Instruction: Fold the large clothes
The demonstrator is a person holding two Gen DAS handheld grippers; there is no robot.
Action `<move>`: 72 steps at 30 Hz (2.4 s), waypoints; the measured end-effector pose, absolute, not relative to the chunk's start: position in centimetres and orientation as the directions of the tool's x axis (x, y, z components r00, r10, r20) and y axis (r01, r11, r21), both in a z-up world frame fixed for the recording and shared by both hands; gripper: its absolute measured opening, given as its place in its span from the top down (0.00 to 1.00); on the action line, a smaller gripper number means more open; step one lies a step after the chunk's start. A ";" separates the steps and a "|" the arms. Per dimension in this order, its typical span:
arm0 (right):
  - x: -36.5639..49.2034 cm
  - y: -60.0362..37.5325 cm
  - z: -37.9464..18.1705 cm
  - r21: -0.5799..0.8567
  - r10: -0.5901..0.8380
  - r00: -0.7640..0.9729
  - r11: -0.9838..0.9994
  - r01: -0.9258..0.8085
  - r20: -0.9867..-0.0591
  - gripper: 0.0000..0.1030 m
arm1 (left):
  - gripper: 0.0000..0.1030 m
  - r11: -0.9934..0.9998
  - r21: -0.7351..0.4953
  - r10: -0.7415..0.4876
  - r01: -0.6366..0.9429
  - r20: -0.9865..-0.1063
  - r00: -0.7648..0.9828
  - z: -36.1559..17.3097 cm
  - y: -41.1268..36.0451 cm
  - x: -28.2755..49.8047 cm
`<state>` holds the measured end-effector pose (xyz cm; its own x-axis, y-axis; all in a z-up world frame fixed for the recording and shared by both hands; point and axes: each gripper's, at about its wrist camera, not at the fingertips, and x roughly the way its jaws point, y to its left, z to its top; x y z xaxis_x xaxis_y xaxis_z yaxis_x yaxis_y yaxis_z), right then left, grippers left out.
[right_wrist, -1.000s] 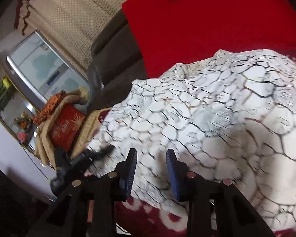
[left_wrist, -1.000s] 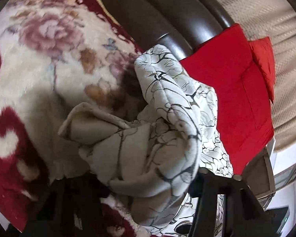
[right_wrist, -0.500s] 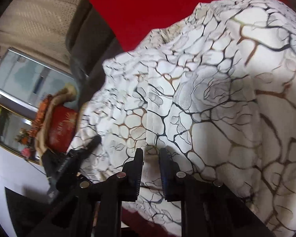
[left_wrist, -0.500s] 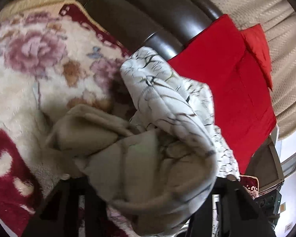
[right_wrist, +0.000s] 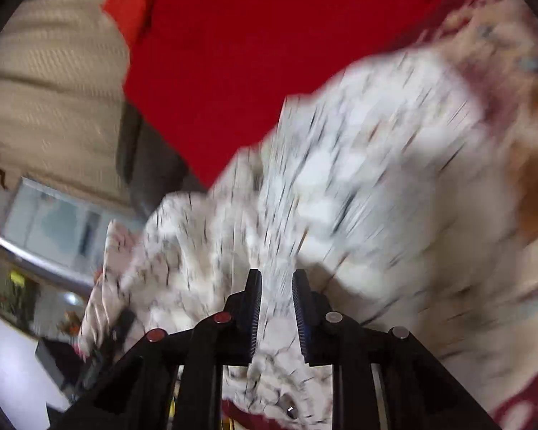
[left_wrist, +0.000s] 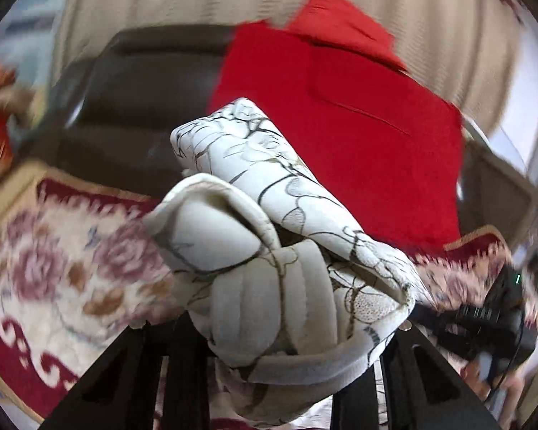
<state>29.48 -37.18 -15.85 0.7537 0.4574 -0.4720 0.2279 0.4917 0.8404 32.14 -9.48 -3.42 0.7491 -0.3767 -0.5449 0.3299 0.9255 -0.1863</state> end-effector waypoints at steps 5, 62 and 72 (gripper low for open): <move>26.2 -43.0 -16.2 0.920 0.389 0.859 0.334 0.206 -0.334 0.79 | 0.73 0.866 -0.028 -0.420 0.499 -0.580 0.698 -2.6 -18.7 29.3; 41.4 -45.9 -19.4 0.707 0.438 0.683 0.689 0.162 -0.584 0.89 | 0.43 0.538 0.010 -0.677 0.843 -0.591 0.439 -8.2 -23.8 23.3; 33.3 -47.7 -12.7 0.609 0.241 0.768 0.759 0.232 -0.594 0.51 | 0.22 0.785 -0.231 -0.601 0.575 -0.511 0.615 -9.1 -12.7 29.7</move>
